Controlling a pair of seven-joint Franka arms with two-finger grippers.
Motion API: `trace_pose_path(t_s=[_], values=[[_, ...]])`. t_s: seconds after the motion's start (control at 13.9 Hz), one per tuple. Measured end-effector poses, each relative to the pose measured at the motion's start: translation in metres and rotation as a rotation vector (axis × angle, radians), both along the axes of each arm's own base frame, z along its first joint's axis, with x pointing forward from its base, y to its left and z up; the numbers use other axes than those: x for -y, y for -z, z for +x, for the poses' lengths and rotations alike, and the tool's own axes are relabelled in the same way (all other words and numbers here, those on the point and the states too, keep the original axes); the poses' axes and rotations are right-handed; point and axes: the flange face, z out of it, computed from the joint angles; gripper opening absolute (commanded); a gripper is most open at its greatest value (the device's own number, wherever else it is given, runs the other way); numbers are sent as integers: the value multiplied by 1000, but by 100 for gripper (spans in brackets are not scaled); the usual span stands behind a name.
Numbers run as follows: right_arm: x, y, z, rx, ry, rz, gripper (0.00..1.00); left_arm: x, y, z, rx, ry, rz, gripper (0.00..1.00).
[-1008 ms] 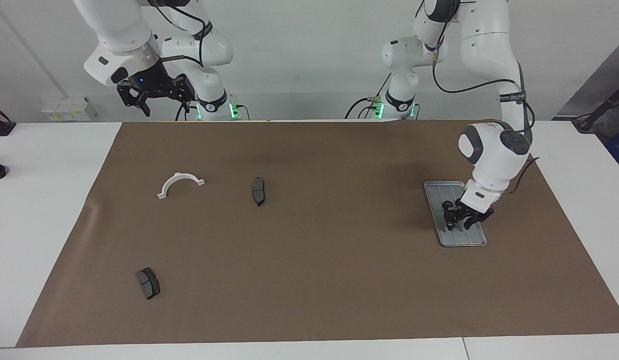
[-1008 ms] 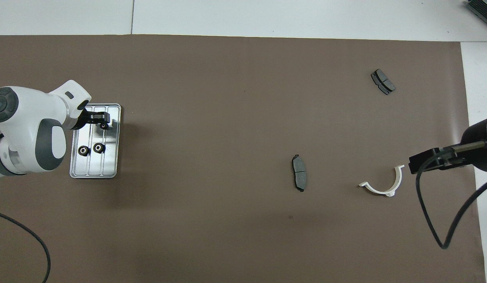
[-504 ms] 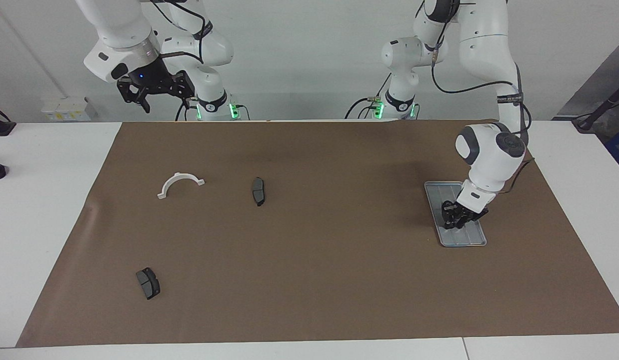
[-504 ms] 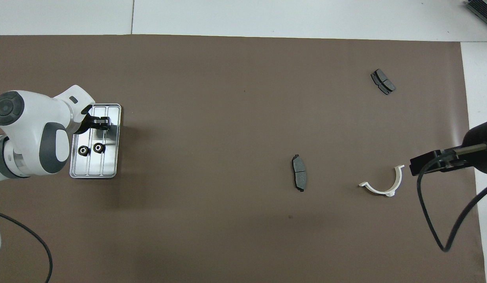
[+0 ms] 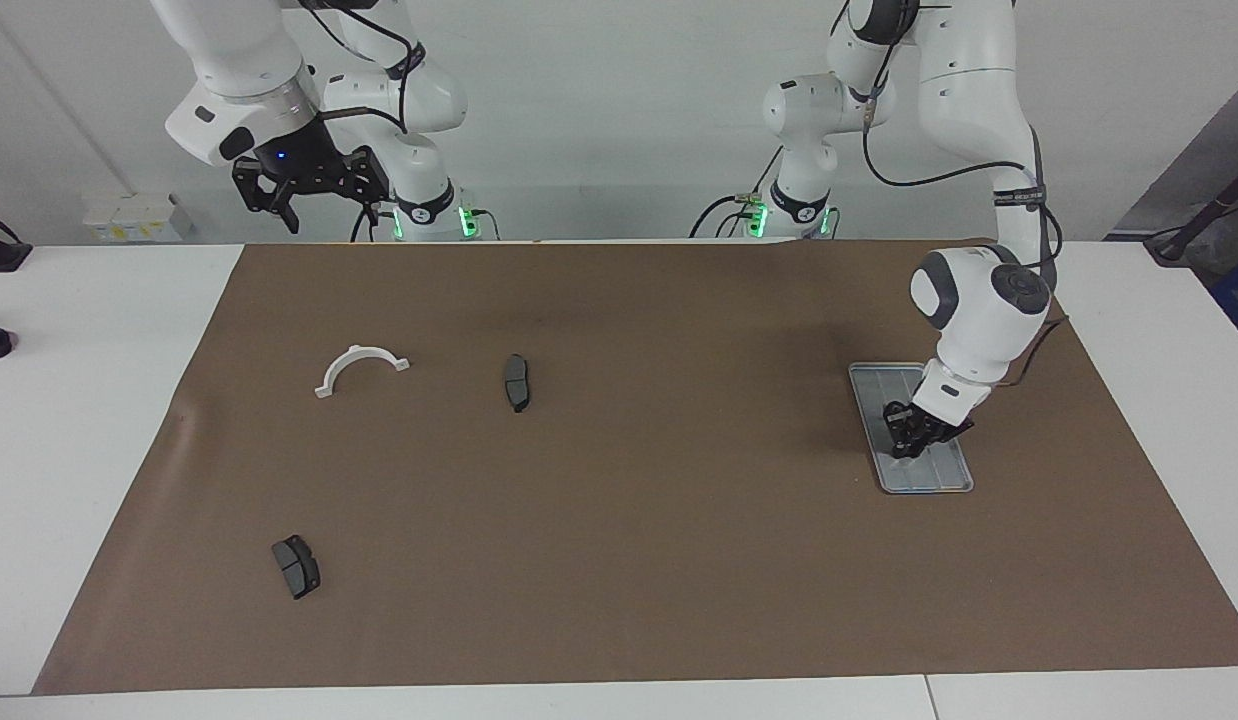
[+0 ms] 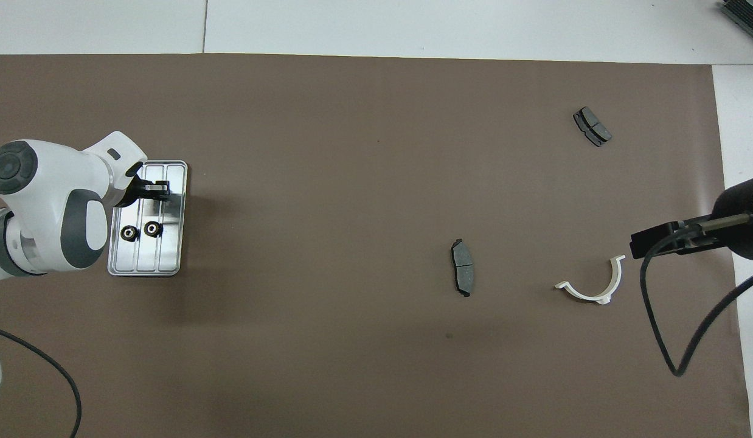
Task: Place bearing gear from tray to pile
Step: 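Lower the left gripper onto a black gear in the tray and grasp, then lift the gear with the left gripper and carry it toward the table middle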
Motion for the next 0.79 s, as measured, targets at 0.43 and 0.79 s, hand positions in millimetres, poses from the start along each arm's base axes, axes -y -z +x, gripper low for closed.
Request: trace_pose_path(t_s=[0.43, 0.79], values=[[-1, 11, 13, 83, -1, 8, 100, 5, -47, 12, -55, 6, -4, 0], [-2, 21, 23, 143, 25, 13, 100, 127, -121, 8, -49, -147, -48, 0]])
